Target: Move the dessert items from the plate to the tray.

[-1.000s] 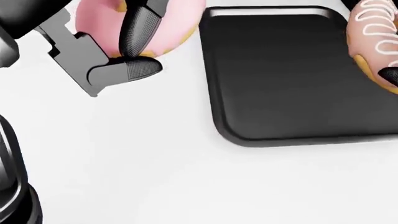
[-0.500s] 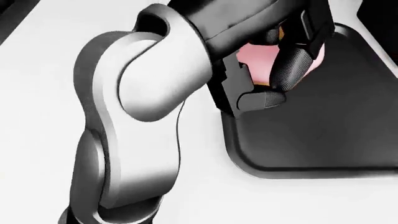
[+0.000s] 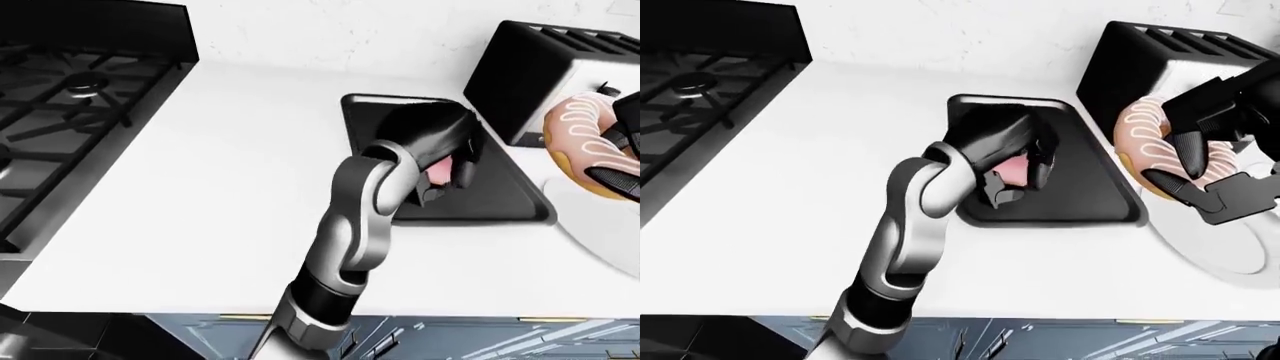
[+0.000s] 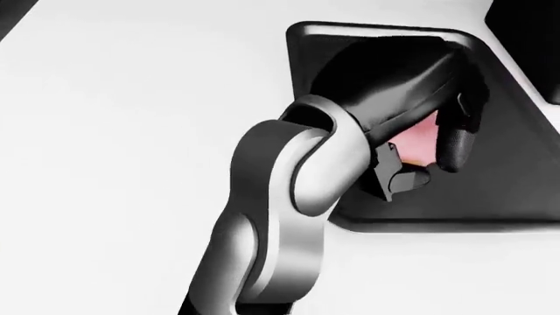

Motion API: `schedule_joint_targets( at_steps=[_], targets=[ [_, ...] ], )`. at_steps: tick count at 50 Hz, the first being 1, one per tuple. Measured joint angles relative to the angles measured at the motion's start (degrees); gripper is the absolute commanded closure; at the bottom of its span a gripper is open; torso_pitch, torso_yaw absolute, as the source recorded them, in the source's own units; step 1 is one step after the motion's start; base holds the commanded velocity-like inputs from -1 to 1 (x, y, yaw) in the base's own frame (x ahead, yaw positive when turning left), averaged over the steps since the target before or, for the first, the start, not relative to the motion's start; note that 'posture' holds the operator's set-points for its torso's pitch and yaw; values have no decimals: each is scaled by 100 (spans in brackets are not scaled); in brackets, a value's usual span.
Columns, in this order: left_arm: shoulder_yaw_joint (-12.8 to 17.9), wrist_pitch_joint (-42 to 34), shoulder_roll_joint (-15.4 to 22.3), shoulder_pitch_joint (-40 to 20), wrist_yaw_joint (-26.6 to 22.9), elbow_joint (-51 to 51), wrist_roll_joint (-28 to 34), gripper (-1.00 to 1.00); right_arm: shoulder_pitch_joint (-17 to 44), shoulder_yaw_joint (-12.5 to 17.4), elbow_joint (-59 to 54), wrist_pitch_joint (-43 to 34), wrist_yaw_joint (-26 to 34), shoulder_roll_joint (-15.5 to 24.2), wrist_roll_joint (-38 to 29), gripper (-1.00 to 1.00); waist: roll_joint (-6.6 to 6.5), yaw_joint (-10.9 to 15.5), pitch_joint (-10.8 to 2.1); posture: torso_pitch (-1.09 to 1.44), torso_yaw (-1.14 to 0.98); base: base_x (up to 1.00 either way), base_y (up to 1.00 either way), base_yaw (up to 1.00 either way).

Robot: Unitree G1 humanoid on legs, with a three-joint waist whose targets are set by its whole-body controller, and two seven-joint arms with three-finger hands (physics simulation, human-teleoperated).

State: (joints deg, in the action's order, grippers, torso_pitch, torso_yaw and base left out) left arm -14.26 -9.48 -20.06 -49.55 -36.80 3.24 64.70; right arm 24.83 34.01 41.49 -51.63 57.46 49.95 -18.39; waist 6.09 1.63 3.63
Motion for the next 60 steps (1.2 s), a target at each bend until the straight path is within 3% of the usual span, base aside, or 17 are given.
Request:
schedule_joint_targets(
  at_steps=[8, 10, 17, 21, 26, 28, 30, 32, 36, 40, 44, 51, 60],
  targets=[
    [37, 142, -31, 69, -10, 30, 142, 3, 7, -49, 22, -23, -12, -26, -30, 100, 4, -11, -7, 0, 0, 0, 0, 0],
    [26, 163, -56, 83, 3, 14, 166, -17, 23, -70, 14, -29, -9, -26, -36, 100, 5, -8, -13, 0, 0, 0, 0, 0],
    [6, 194, -142, 74, -88, -45, 201, -28, 42, -107, -18, 8, -26, -58, -63, 100, 12, -15, -19, 0, 0, 0, 0, 0],
    [200, -27, -81, -209, -442, -447, 92, -30, 182, -213, -34, -70, 7, 39, -70, 100, -11, -25, 9, 0, 0, 0, 0, 0],
    [569, -623, 223, -807, -978, -1337, -280, -42, 522, -605, -188, -201, -32, 202, -157, 100, -42, -34, 9, 0, 0, 0, 0, 0],
    [696, -1021, 365, -1043, -1169, -1742, -449, -42, 743, -922, -267, -259, -72, 194, -258, 100, -57, -39, 10, 0, 0, 0, 0, 0],
    [760, -1451, 506, -1187, -1347, -2182, -603, -56, 1034, -1315, -410, -304, -100, 127, -388, 100, -77, -46, 11, 0, 0, 0, 0, 0],
    [776, -1818, 699, -1195, -1468, -2583, -785, -64, 1283, -1675, -568, -314, -103, -3, -566, 100, -100, -41, 7, 0, 0, 0, 0, 0],
    [765, -2387, 1091, -1032, -1729, -3046, -1013, -87, 1599, -2093, -863, -173, -35, -453, -1038, 100, -133, -32, 38, 0, 0, 0, 0, 0],
    [875, -2691, 1492, -822, -2003, -3335, -1203, -100, 1831, -2310, -1363, 118, 93, -886, -1535, 100, -190, -35, 74, 0, 0, 0, 0, 0],
    [1104, -2792, 1834, -624, -1956, -3395, -1514, -100, 2338, -2512, -2300, 499, -9, -1378, -1978, 99, -293, -71, 39, 0, 0, 0, 0, 0],
    [1040, -2748, 2136, -234, -1667, -3563, -2005, -100, 3231, -2728, -4142, 1187, -783, -2125, -2427, 100, -446, -92, 3, 0, 0, 0, 0, 0],
    [1304, -3096, 2402, -37, -1319, -3397, -2324, -100, 4214, -2819, -6535, 2179, -2233, -2458, -2214, 100, -489, -122, 17, 0, 0, 0, 0, 0]
  ],
)
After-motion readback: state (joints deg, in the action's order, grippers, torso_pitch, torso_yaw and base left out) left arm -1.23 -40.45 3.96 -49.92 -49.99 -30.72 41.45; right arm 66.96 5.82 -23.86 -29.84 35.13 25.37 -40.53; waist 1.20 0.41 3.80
